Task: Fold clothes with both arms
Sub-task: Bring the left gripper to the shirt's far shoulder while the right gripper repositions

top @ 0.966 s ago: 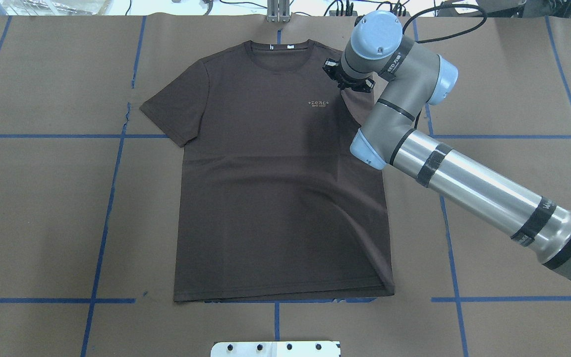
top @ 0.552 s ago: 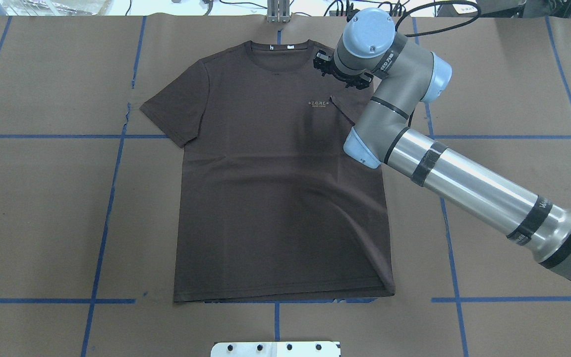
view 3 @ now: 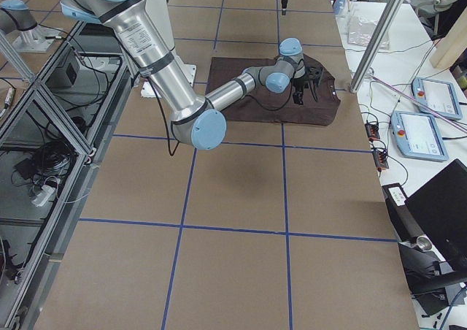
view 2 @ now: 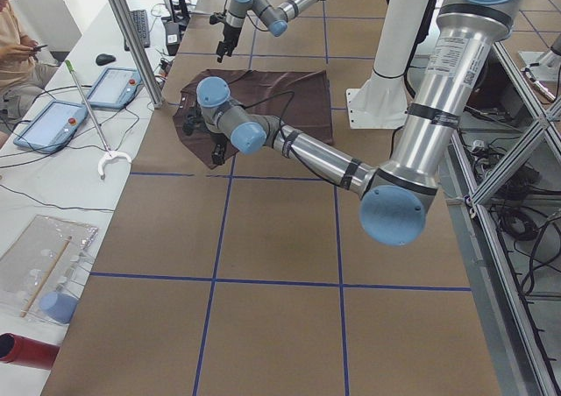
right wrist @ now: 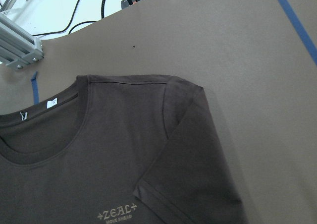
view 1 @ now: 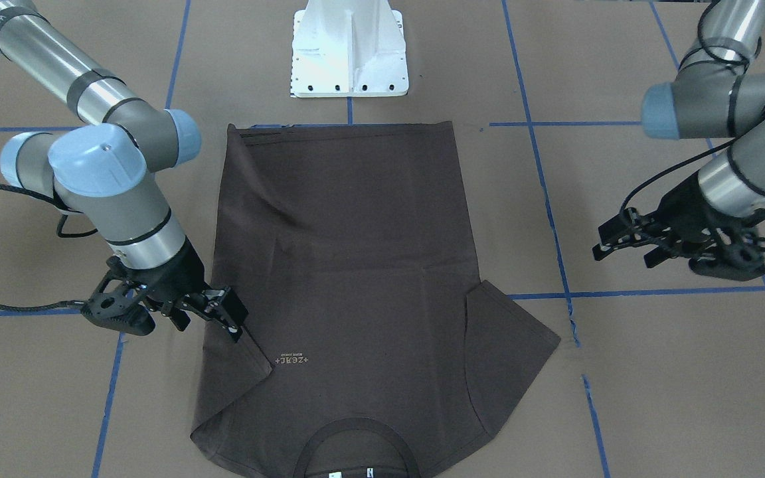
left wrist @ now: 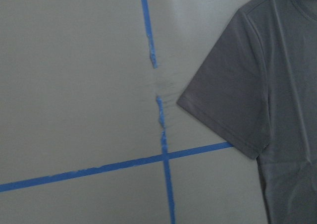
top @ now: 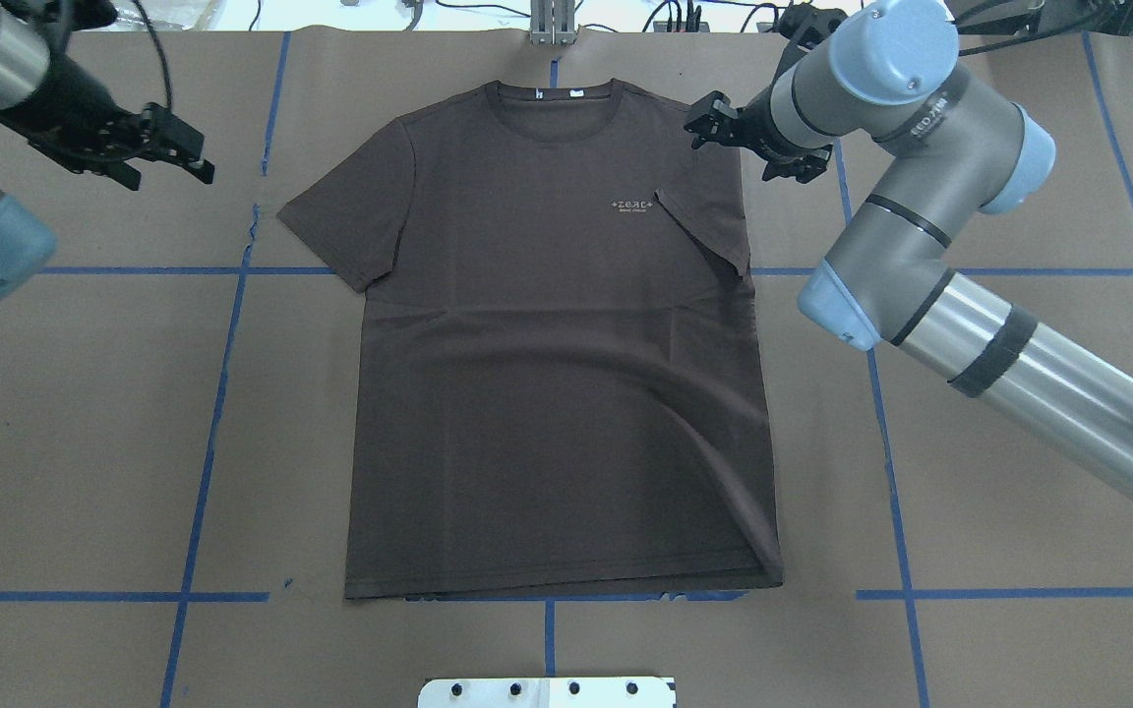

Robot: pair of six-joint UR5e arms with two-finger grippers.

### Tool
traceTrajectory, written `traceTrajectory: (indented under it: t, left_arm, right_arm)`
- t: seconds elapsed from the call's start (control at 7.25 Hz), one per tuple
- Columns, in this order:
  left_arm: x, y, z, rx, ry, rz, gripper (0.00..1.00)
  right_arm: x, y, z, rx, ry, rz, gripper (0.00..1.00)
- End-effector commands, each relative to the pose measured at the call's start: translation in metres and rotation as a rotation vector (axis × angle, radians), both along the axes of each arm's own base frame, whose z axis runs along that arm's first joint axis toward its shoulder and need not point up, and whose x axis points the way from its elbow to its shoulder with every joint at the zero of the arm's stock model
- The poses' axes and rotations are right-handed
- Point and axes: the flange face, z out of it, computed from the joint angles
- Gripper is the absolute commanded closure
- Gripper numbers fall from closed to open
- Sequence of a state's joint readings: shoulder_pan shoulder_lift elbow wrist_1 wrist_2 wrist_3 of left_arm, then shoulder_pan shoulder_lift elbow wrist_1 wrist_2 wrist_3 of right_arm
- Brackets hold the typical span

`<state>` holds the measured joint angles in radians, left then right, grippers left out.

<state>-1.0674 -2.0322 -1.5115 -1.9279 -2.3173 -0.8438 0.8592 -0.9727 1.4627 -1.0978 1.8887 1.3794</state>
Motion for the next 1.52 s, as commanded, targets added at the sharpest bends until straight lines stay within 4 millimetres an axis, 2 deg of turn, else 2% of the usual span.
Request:
traceTrajectory:
  t: [0.0,0.14,0.28,0.69,0.83,0.97,1.1,1.24,1.38]
  left_arm:
    - [0.076,-0.034,0.04,-0.022,-0.091,-0.201,0.02]
    - [0.102,-0.052,0.043,-0.022,-0.133,-0.224,0.06]
    - [0.112,-0.06,0.051,-0.027,-0.158,-0.235,0.08]
    - [0.153,-0.043,0.052,-0.039,-0.161,-0.195,0.24]
    - [0.155,-0.041,0.052,-0.04,-0.162,-0.19,0.3]
    - [0.154,-0.04,0.056,-0.042,-0.165,-0.191,0.45]
    - [0.154,-0.04,0.057,-0.044,-0.167,-0.191,0.65]
    - [0.154,-0.04,0.059,-0.047,-0.17,-0.191,1.0]
    - [0.155,-0.041,0.056,-0.047,-0.168,-0.19,1.0]
  right_arm:
    - [0.029,0.019,0.027,0.067,0.069,0.08,0.0]
    - [0.028,0.023,0.031,0.084,0.081,0.107,0.0]
    - [0.031,0.028,0.034,0.079,0.075,0.098,0.0]
    - [0.029,0.03,0.035,0.075,0.073,0.098,0.0]
    - [0.029,0.03,0.035,0.073,0.073,0.097,0.0]
    - [0.028,0.031,0.035,0.074,0.072,0.096,0.0]
    - [0.029,0.032,0.032,0.076,0.067,0.099,0.0]
    - [0.029,0.033,0.031,0.065,0.058,0.108,0.0]
    - [0.028,0.033,0.03,0.055,0.05,0.115,0.0]
